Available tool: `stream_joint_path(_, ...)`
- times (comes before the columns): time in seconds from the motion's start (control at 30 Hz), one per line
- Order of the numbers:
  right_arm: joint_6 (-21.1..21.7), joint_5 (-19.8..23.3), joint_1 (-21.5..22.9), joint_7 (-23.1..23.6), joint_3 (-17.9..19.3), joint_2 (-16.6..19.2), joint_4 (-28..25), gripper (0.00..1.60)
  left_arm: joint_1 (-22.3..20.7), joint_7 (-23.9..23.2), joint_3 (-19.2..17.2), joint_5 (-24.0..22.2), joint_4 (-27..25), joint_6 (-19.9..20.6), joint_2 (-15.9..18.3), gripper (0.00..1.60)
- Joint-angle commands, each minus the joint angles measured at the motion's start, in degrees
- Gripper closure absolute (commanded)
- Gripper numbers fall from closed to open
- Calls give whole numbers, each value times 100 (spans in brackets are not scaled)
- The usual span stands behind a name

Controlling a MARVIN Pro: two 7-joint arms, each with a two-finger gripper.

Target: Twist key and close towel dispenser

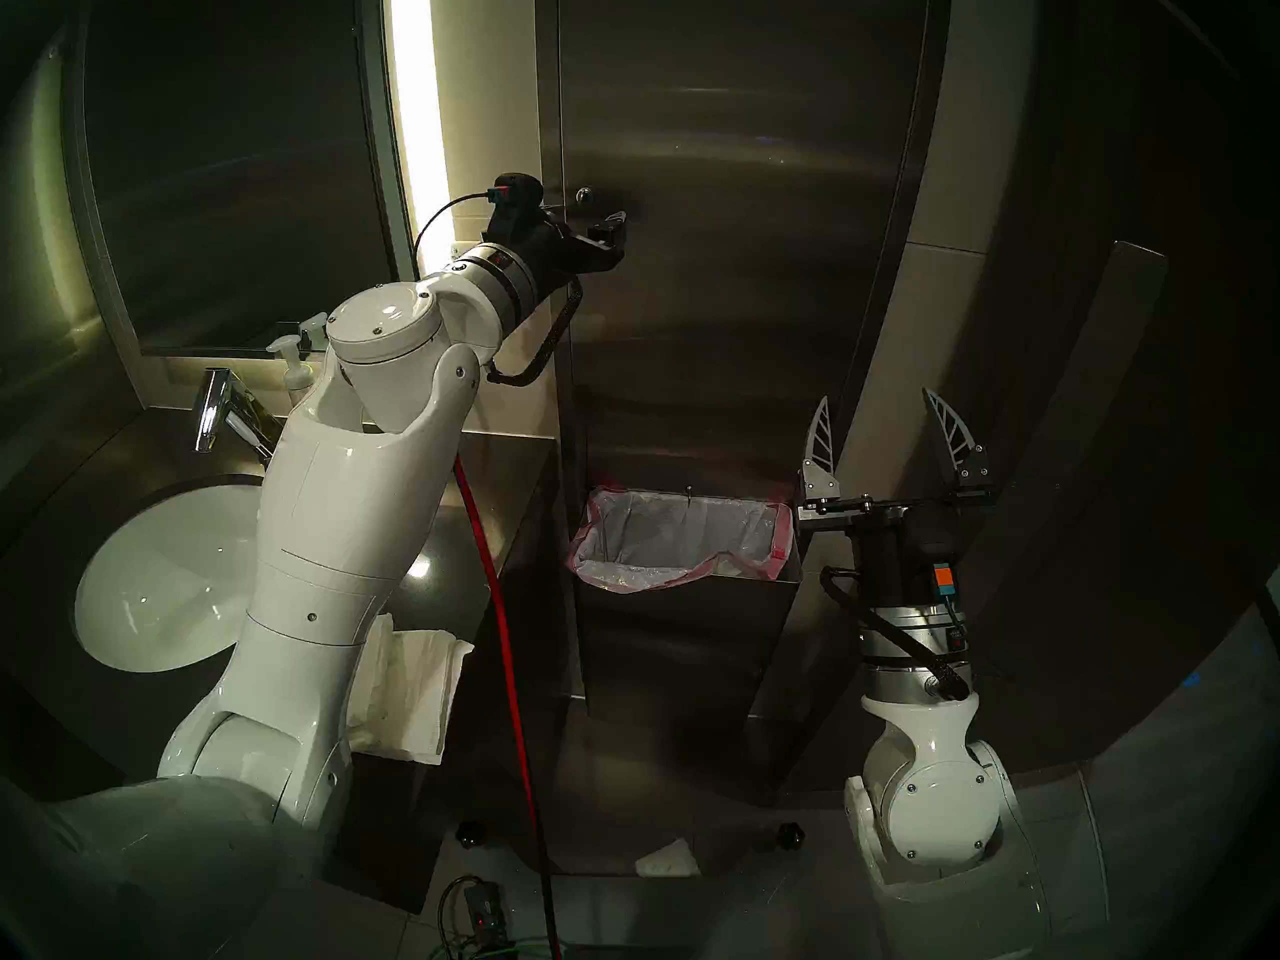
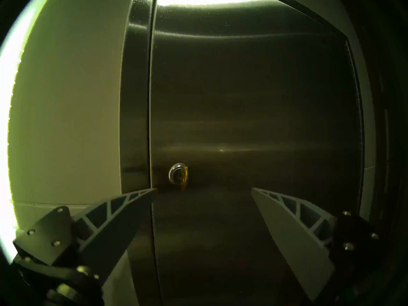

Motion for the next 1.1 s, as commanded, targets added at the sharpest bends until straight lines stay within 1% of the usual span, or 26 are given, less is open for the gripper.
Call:
stream_joint_path(0.0,6,11,21,-8,11,-3,-90,0,-279,-24,16,69,-35,-105,-15,13)
stream_joint_path(0.1,8,11,21,-12,10,1,-91,0,-286,-48,29,95,-27,-96,-10,6)
stream_joint_path(0.13,9,11,21,-14,9,2,-91,0,-279,-57,33,105,-23,-100,-11,12)
stream_joint_path(0.23,12,12,21,-18,7,7,-92,0,-268,-86,34,125,-14,-101,-13,13)
stream_joint_path(0.3,13,12,21,-21,6,10,-93,0,-268,-103,30,131,-11,-96,-19,17)
stream_joint_path(0.33,14,12,21,-23,5,12,-93,0,-268,-111,29,134,-13,-92,-23,21)
stream_joint_path(0.37,14,12,21,-24,5,13,-93,0,-267,-118,28,135,-14,-88,-28,32)
stream_joint_path(0.4,15,12,21,-26,4,15,-93,0,-258,-140,37,139,-13,-82,-31,51)
stream_joint_path(0.43,16,12,21,-28,3,17,-93,0,-249,-153,44,140,-16,-75,-33,55)
stream_joint_path(0.5,17,13,22,-31,2,20,-93,0,-228,-180,57,147,-25,-72,-32,45)
stream_joint_path(0.53,17,13,22,-31,2,20,-93,0,-228,-180,57,147,-25,-72,-32,45)
stream_joint_path(0.57,19,13,22,-34,0,23,-94,0,-207,-214,67,160,-4,-90,-22,41)
stream_joint_path(0.63,20,13,22,-38,-1,27,-94,0,-202,-231,63,171,13,-104,-23,46)
stream_joint_path(0.67,21,13,22,-40,-2,29,-94,0,-205,-241,59,176,20,-105,-21,44)
stream_joint_path(0.73,22,13,22,-43,-4,32,-94,0,-220,-267,48,188,40,-104,-3,36)
stream_joint_path(0.77,22,13,22,-45,-4,34,-94,0,-226,-282,44,197,52,-106,11,28)
stream_joint_path(0.87,23,13,23,-47,-5,37,-94,0,-234,-316,35,216,86,-124,32,25)
stream_joint_path(0.9,24,13,23,-49,-6,38,-94,0,-237,-333,28,224,103,-128,38,26)
stream_joint_path(0.97,25,13,23,-52,-7,41,-94,0,-256,-393,18,235,171,-137,78,34)
stream_joint_path(1.07,25,13,24,-57,-9,45,-93,0,-301,-458,-30,233,271,-151,112,31)
